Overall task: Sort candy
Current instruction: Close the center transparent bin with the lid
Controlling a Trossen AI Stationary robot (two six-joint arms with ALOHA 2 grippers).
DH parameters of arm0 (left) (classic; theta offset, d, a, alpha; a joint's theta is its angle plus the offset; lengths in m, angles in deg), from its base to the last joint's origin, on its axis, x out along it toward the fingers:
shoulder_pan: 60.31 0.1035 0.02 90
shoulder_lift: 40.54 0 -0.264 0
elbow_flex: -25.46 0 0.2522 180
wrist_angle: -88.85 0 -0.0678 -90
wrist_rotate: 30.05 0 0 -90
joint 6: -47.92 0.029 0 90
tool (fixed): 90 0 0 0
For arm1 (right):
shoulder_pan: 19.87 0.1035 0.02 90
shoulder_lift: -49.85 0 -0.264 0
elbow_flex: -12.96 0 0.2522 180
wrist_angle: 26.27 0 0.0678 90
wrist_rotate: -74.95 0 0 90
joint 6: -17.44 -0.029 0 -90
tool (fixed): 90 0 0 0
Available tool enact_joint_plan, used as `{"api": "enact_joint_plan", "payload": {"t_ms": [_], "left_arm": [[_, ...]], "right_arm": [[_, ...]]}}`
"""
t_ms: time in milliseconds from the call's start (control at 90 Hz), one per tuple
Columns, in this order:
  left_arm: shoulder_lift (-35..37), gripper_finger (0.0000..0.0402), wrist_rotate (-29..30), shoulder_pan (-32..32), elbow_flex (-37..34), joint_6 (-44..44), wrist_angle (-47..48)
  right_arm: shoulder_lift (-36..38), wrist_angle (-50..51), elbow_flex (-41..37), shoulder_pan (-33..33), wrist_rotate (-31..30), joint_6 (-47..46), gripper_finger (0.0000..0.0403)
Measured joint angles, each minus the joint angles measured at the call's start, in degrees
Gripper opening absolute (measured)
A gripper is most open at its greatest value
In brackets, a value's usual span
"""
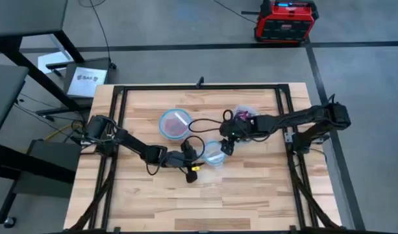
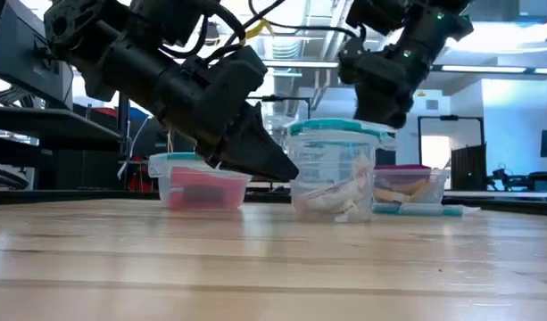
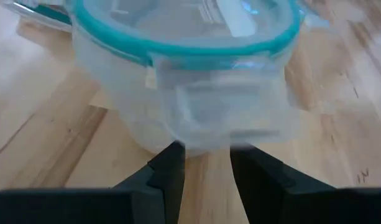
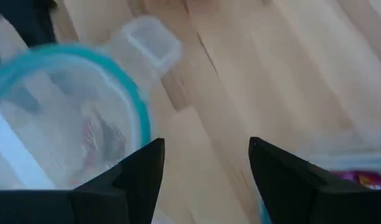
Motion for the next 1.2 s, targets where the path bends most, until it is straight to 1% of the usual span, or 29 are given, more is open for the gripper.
{"api": "enact_joint_plan", "payload": {"t_ms": [222, 411, 533, 622, 689, 778, 867, 922, 978, 1033, 1078, 1178, 1200], "left_arm": [[0.0, 0.0113, 0.0, 0.1, 0.0, -0.1, 0.0], [0.0, 0.0113, 0.0, -0.8, 0.0, 0.0, 2.0], [1.8, 0.0113, -0.8, -2.6, 0.0, 0.3, 8.3], [6.1, 0.0113, -1.0, -3.9, 0.0, -0.5, 16.1], [10.4, 0.0113, -1.0, -4.8, 0.0, -1.0, 21.5], [17.2, 0.0113, -0.7, -5.6, 0.0, -0.4, 27.7], [23.0, 0.0113, 1.4, -6.0, 0.0, 1.4, 31.7], [25.7, 0.0113, 1.9, -5.9, -0.3, 2.9, 31.8], [27.4, 0.0113, 2.1, -5.4, -0.7, 4.2, 31.9], [28.0, 0.0113, 2.1, -5.0, -1.1, 4.7, 31.1], [28.0, 0.0113, 2.0, -4.7, -1.4, 4.8, 31.1], [26.6, 0.0113, 1.5, -4.4, -1.5, 4.8, 31.0], [26.3, 0.0113, 1.5, -4.3, -1.5, 4.8, 30.9]], "right_arm": [[0.0, -1.6, 0.0, -0.1, 0.0, 0.0, 0.0218], [0.2, 0.8, 0.0, -1.6, 0.0, 0.2, 0.0218], [1.7, 6.4, 2.4, -1.6, 0.0, -0.2, 0.0218], [4.3, 6.4, 4.2, 0.4, 0.0, 0.6, 0.0218], [5.8, 2.9, 4.1, 2.5, 0.0, 1.4, 0.0218], [6.0, -5.4, 1.8, 5.7, -1.6, 2.6, 0.0218], [3.9, -19.2, -3.1, 8.4, -3.2, 4.7, 0.0217], [1.9, -29.4, -6.0, 9.7, -3.2, 5.3, 0.0211], [-0.6, -37.8, -7.9, 10.5, -3.4, 5.9, 0.0194], [-3.1, -41.7, -9.0, 10.8, -3.5, 6.8, 0.0164], [-5.2, -42.1, -9.2, 11.0, -3.8, 7.8, 0.0130], [-7.7, -43.3, -9.2, 10.7, -3.8, 9.9, 0.0036], [-7.9, -43.8, -9.2, 10.4, -3.4, 10.3, 0.0024]]}}
